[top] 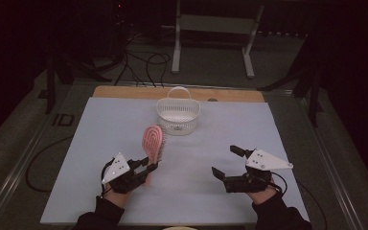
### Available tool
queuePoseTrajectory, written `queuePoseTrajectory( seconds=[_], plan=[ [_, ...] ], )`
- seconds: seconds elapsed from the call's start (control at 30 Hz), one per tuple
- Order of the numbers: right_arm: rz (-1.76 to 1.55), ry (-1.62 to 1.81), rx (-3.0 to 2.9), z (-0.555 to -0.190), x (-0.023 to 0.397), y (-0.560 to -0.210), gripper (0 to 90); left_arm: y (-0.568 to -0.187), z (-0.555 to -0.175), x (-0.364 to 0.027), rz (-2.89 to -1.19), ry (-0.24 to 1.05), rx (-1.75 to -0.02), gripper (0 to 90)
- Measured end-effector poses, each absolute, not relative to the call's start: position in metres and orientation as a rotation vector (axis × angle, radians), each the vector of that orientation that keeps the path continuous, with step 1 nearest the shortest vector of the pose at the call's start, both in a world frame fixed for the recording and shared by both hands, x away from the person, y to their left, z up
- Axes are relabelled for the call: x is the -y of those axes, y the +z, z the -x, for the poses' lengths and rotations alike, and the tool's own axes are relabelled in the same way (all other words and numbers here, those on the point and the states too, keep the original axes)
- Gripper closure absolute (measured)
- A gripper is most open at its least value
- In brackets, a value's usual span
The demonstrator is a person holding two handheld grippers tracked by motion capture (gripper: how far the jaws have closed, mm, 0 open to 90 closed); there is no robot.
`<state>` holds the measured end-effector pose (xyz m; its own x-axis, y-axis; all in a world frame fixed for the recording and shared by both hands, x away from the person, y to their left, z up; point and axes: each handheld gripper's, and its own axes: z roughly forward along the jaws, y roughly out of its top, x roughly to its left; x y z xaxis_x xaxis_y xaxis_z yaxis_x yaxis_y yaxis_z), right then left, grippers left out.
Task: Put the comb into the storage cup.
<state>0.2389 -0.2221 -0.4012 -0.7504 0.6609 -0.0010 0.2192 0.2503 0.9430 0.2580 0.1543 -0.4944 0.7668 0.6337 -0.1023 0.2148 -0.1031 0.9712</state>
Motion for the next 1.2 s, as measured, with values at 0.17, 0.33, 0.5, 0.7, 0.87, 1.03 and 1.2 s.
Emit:
queuePoseTrajectory(
  seconds=[0.17, 0.33, 0.5, 0.7, 0.87, 1.03, 1.2],
  plan=[
    [-0.778, 1.526, -2.132, -0.24, 0.211, -0.393, 8.9, -0.494, -0.258, -0.154, -1.672, 0.403, -0.681, 70.8],
    [-0.764, 1.546, -2.137, -0.24, 0.201, -0.387, 8.9, -0.494, -0.258, -0.155, -1.668, 0.405, -0.68, 70.8],
    [-0.738, 1.559, -2.141, -0.24, 0.189, -0.382, 8.9, -0.494, -0.258, -0.155, -1.668, 0.406, -0.68, 70.7],
    [-0.74, 1.57, -2.145, -0.243, 0.177, -0.377, 8.9, -0.494, -0.258, -0.157, -1.666, 0.406, -0.683, 70.8],
    [-0.754, 1.577, -2.146, -0.244, 0.169, -0.374, 8.8, -0.494, -0.258, -0.157, -1.665, 0.405, -0.691, 70.8],
    [-0.744, 1.58, -2.155, -0.245, 0.158, -0.371, 8.9, -0.494, -0.258, -0.158, -1.662, 0.404, -0.689, 70.8],
    [-0.728, 1.587, -2.165, -0.245, 0.145, -0.366, 8.9, -0.494, -0.258, -0.158, -1.658, 0.402, -0.688, 70.8]
  ],
)
